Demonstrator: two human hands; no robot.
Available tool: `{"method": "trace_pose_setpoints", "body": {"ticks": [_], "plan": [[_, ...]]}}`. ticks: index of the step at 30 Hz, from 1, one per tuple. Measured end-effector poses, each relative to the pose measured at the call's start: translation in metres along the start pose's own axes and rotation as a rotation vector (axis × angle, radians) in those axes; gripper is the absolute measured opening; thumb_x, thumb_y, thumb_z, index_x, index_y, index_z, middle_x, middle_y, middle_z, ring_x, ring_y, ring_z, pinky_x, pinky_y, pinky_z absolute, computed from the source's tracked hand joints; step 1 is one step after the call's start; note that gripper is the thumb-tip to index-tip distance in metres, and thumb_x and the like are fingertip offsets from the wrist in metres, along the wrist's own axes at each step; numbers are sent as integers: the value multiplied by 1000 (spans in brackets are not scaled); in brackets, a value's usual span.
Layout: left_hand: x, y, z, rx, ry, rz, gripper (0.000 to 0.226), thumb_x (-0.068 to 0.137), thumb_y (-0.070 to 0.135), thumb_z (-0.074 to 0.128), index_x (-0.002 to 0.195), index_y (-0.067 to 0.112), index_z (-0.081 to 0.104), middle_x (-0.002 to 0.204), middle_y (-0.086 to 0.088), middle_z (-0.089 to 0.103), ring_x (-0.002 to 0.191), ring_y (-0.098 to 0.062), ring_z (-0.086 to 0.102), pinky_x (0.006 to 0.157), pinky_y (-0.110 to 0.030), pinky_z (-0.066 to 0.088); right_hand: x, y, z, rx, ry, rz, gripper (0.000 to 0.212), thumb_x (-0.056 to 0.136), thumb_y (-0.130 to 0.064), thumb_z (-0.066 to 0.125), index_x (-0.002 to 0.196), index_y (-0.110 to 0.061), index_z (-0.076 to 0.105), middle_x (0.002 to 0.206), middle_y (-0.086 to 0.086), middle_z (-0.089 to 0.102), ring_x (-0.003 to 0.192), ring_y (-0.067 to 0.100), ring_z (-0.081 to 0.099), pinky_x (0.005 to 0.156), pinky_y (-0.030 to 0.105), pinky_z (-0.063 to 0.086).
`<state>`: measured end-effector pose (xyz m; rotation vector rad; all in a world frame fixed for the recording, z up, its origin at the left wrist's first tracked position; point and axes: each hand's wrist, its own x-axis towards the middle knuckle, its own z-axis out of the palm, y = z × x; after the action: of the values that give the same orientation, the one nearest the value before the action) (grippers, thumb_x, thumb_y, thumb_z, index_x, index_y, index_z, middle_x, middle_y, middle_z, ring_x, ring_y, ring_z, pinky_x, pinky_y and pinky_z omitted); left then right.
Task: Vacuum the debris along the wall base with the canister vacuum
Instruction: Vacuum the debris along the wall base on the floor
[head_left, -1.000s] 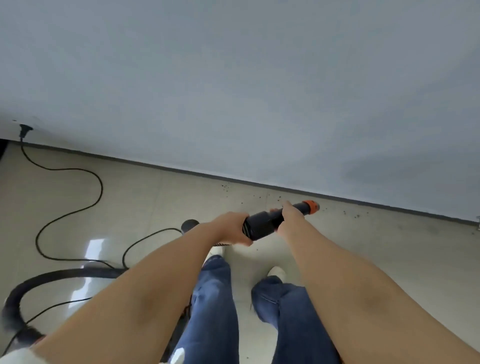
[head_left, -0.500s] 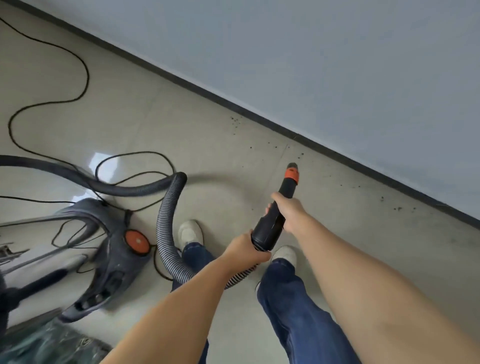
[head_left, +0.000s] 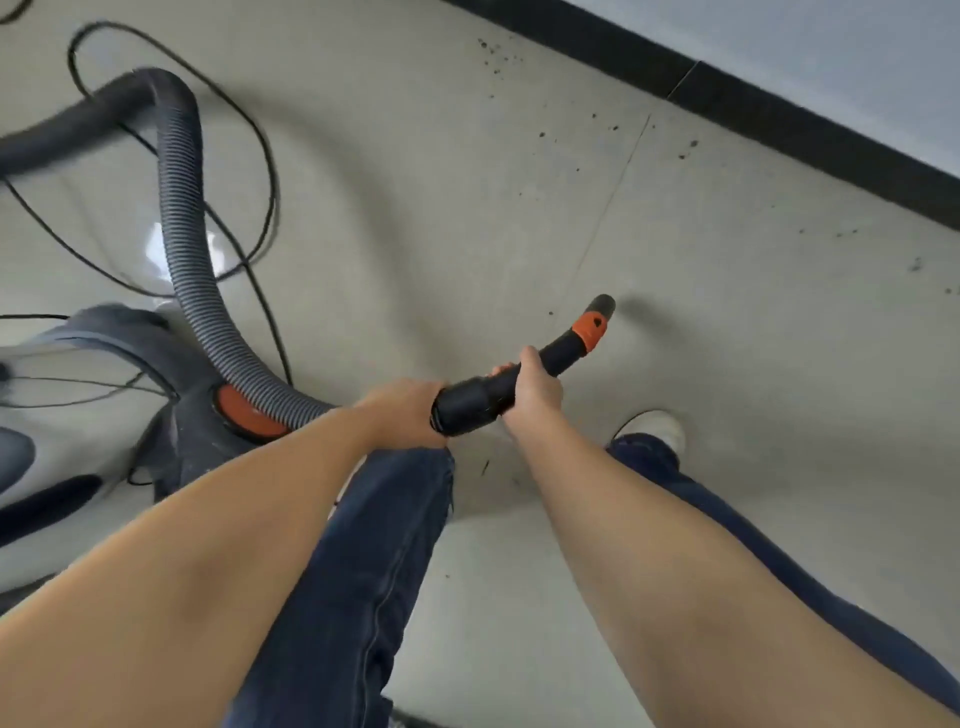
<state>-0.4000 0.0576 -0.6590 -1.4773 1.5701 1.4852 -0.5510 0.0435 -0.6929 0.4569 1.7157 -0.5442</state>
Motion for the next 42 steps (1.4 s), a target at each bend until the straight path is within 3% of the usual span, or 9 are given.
{"method": "trace_pose_setpoints", "body": {"ticks": [4, 6, 11, 19, 22, 24, 31, 35, 42], "plan": [[-18, -43, 16, 117, -24, 8, 30, 74, 34, 69, 92, 34, 45, 75, 16, 53, 74, -16, 54, 68, -29, 44, -1, 61, 4, 83, 1, 101, 17, 89, -17, 61, 78, -8, 52, 60, 4, 57, 55, 18, 59, 65, 35, 53], [-24, -61, 25, 109, 12, -25, 31, 71, 39, 67, 92, 33, 45, 79, 9, 59, 76, -20, 59, 71, -33, 49, -2, 74, 15, 65, -38, 112, 16, 89, -16, 60, 79, -8, 52, 61, 4, 57, 56, 18, 59, 65, 35, 53], [-15, -79, 32, 100, 104, -58, 48, 73, 41, 67, 115, 28, 47, 92, 2, 67, 85, -26, 64, 74, -36, 52, 6, 70, 38, 28, -68, 43, 15, 88, -14, 59, 77, -9, 50, 57, 4, 53, 49, 18, 55, 62, 34, 51], [-1, -76, 25, 163, 89, 8, 43, 75, 38, 66, 112, 30, 46, 73, 15, 52, 72, -15, 53, 64, -27, 40, 17, 69, 33, 105, -47, 30, 16, 90, -12, 57, 77, -8, 48, 61, 5, 51, 50, 19, 52, 58, 33, 49], [-7, -81, 32, 143, 146, -25, 46, 75, 38, 67, 114, 24, 46, 85, 6, 64, 78, -20, 61, 66, -29, 45, 15, 68, 42, 32, -97, 15, 10, 88, -13, 58, 87, -8, 49, 59, 5, 52, 50, 19, 53, 59, 33, 50], [-2, -81, 29, 103, 185, -47, 46, 76, 38, 67, 115, 24, 47, 94, 1, 68, 85, -23, 64, 68, -30, 48, 19, 60, 53, -3, -113, -27, 13, 88, -15, 59, 94, -8, 51, 58, 4, 53, 50, 19, 54, 59, 33, 51], [51, -94, 3, 72, 232, -10, 37, 75, 36, 70, 97, 33, 40, 79, 9, 57, 77, -19, 61, 66, -29, 47, 51, 37, 84, 47, -115, -173, 17, 89, -15, 58, 103, -7, 52, 63, 5, 54, 53, 20, 55, 60, 32, 50], [82, -103, -6, 49, 295, 24, 37, 73, 32, 72, 99, 30, 45, 79, 9, 59, 75, -18, 60, 67, -30, 49, 67, 24, 101, 49, -128, -274, 26, 86, -13, 57, 111, -6, 52, 65, 5, 56, 53, 20, 55, 60, 33, 52], [102, -90, -2, -272, 251, 115, 33, 74, 22, 74, 98, 30, 52, 83, 7, 63, 67, -7, 60, 60, -19, 49, 81, 8, 92, -29, -185, -556, 27, 93, -22, 57, 112, -8, 44, 65, 8, 56, 44, 18, 58, 50, 26, 50]]}}
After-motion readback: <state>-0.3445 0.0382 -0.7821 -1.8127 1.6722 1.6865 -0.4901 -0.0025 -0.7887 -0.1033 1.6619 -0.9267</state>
